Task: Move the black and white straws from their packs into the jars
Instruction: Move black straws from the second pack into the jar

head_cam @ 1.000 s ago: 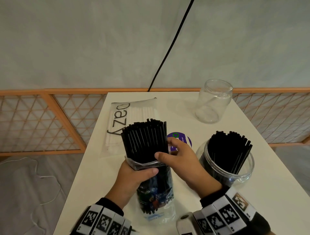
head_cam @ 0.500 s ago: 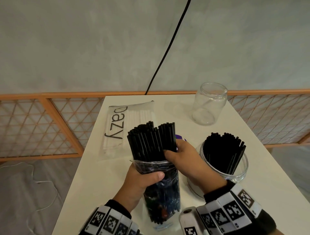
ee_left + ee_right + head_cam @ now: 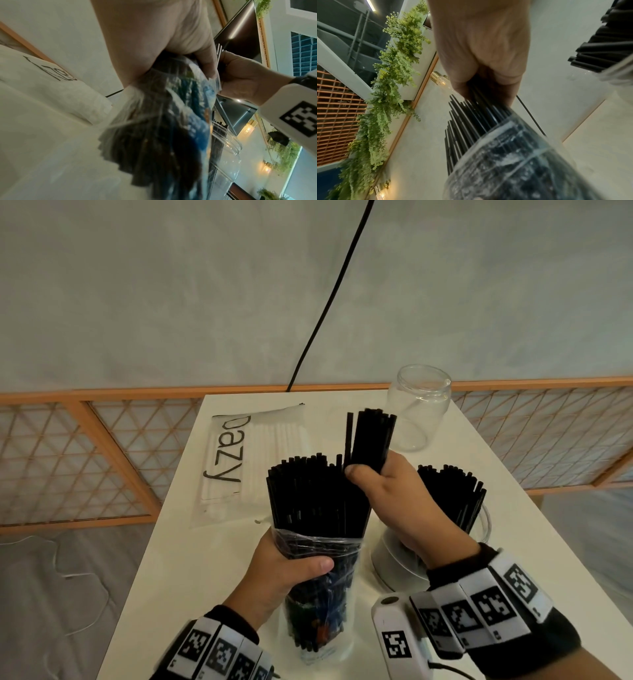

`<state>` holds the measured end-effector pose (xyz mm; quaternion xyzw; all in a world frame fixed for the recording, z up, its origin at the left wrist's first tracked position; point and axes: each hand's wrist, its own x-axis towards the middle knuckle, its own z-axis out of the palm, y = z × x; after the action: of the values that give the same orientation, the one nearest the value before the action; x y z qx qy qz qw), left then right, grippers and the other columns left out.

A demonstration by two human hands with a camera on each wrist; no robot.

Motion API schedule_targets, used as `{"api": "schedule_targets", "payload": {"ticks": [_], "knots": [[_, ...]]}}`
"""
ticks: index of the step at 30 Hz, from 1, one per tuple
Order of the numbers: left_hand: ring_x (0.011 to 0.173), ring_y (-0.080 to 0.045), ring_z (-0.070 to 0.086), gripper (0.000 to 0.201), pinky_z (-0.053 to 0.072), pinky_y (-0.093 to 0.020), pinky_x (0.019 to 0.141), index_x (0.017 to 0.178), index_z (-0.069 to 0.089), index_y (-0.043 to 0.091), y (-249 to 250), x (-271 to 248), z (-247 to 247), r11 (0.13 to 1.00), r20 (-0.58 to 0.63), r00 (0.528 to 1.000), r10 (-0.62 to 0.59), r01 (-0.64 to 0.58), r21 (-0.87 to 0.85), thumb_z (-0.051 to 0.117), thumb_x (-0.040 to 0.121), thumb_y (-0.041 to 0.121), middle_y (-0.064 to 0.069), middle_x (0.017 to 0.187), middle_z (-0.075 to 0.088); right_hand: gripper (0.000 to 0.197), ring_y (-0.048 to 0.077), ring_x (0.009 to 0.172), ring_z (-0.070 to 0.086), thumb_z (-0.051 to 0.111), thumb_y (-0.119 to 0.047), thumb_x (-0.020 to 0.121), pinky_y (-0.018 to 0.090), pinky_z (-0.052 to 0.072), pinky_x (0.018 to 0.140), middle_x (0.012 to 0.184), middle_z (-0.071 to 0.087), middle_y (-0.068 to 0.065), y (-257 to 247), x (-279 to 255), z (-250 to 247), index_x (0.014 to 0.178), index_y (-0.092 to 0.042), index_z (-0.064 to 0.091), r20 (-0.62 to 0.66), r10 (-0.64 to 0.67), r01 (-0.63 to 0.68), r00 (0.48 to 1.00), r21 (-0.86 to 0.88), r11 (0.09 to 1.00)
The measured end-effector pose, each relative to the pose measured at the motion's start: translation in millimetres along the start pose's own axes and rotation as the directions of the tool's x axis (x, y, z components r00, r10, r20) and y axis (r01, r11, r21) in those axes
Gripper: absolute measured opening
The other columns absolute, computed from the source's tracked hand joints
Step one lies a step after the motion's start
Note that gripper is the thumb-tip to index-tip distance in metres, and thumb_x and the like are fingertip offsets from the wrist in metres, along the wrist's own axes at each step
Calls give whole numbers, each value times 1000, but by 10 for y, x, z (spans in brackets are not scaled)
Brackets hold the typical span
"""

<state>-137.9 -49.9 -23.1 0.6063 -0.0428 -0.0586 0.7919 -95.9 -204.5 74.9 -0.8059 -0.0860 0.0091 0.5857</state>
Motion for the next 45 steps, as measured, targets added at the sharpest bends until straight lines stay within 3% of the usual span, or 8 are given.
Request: {"api": "schedule_targets", "payload": {"ticks": [5, 9, 13, 16, 22, 33, 38, 45], "knots": [[89, -19, 70, 63, 53, -21, 71, 103, 63, 4, -35, 6, -21, 999, 1, 1000, -27, 27, 17, 81, 44, 20, -7, 92, 74, 17, 18, 73, 67, 52, -12, 86, 35, 54, 69, 71, 68, 3, -32, 33, -47, 86, -1, 66, -157, 21, -9, 987, 79, 997], [86, -18, 70, 58, 53, -21, 69, 100, 64, 7, -53, 0, -26, 999, 8, 999, -45, 45, -6, 80, 45, 19, -5, 89, 74, 18, 29, 68, 64, 49, -9, 86, 36, 54, 61, 70, 65, 7, -106, 68, -87, 86, 4, 61, -223, 23, 16, 974, 172, 985], [85, -18, 70, 55, 54, -21, 68, 97, 65, 8, -51, 10, -7, 999, 18, 999, -47, 47, -16, 80, 45, 18, -5, 88, 74, 9, 15, 70, 62, 47, -5, 89, 33, 53, 73, 68, 57, 4, -171, 103, -118, 92, -8, 55, -280, 37, 56, 959, 317, 947], [85, -18, 70, 53, 54, -21, 69, 97, 65, 9, -55, 24, -15, 999, 11, 999, -43, 43, -18, 79, 46, 18, -4, 87, 74, 13, 11, 66, 60, 46, -3, 91, 26, 53, 70, 70, 53, 4, -225, 123, -168, 97, -12, 52, -320, 32, 101, 947, 391, 915], [87, -19, 70, 49, 54, -21, 71, 94, 68, 11, -90, 51, -48, 1000, -47, 999, -13, 14, 19, 78, 47, 23, -4, 88, 75, 8, 17, 68, 55, 45, -1, 90, 24, 48, 63, 78, 48, 14, -291, 77, -396, 95, -7, 49, -416, -75, 247, 907, 378, 892], [87, -15, 70, 47, 54, -20, 68, 89, 69, 22, -84, 104, -19, 997, -109, 994, -32, 39, 59, 78, 44, 31, 0, 90, 74, 4, 14, 69, 58, 51, -12, 84, 25, 48, 65, 71, 56, 6, -48, -212, -968, 83, -10, 54, -587, -122, 303, 800, 220, 927], [88, -15, 69, 48, 50, -28, 76, 90, 69, 23, -64, 116, 33, 994, -111, 993, -38, 49, 99, 78, 44, 34, 0, 92, 74, 18, 11, 69, 59, 50, -10, 86, 19, 48, 65, 83, 54, 17, 100, -232, -1053, 94, 5, 54, -615, -176, 324, 769, 138, 936], [85, -13, 69, 48, 49, -30, 76, 89, 70, 24, -51, 97, 61, 990, -124, 991, -41, 57, 128, 77, 42, 36, 2, 90, 74, 14, 5, 59, 57, 55, -21, 81, 19, 47, 63, 56, 60, -8, 184, -269, -967, 74, -9, 58, -671, -175, 310, 721, 86, 947]]}}
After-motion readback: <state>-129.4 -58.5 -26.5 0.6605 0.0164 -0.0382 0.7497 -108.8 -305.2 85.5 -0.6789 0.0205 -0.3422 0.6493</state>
